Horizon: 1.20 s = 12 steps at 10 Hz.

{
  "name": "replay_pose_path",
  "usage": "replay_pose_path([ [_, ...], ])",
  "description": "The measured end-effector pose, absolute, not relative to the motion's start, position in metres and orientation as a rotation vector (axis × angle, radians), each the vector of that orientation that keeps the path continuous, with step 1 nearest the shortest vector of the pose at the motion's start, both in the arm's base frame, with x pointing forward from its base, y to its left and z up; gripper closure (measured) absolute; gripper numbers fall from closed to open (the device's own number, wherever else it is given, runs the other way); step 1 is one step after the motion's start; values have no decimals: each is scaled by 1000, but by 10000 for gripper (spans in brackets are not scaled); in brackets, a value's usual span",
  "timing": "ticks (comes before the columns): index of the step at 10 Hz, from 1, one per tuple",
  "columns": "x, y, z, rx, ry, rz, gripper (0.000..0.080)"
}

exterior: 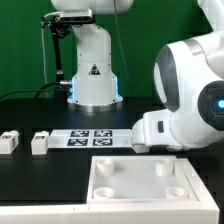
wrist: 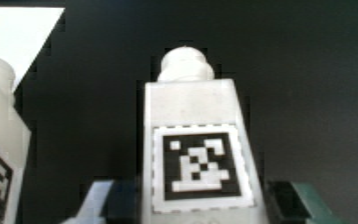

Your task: Assemble square table

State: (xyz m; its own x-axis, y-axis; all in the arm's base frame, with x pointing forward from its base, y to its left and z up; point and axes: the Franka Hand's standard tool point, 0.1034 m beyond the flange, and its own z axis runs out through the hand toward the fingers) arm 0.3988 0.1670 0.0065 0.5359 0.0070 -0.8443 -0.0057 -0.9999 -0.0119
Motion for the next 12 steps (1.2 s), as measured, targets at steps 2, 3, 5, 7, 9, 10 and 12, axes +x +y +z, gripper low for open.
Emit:
replay_pose_path([
  [2, 406, 164, 22, -2740, 0, 1491, 514],
  [3, 411, 160, 40, -2735, -1, 1489, 514],
  [5, 419, 150, 73, -2719, -22, 1493, 514],
  [7, 426, 149, 78, -2732, -45, 1438, 512],
  [9, 432, 151, 76, -2758, -40, 1376, 512],
  [10, 438, 151, 76, -2791, -48, 1282, 512],
  [12, 455, 143, 94, -2816, -97, 1141, 512],
])
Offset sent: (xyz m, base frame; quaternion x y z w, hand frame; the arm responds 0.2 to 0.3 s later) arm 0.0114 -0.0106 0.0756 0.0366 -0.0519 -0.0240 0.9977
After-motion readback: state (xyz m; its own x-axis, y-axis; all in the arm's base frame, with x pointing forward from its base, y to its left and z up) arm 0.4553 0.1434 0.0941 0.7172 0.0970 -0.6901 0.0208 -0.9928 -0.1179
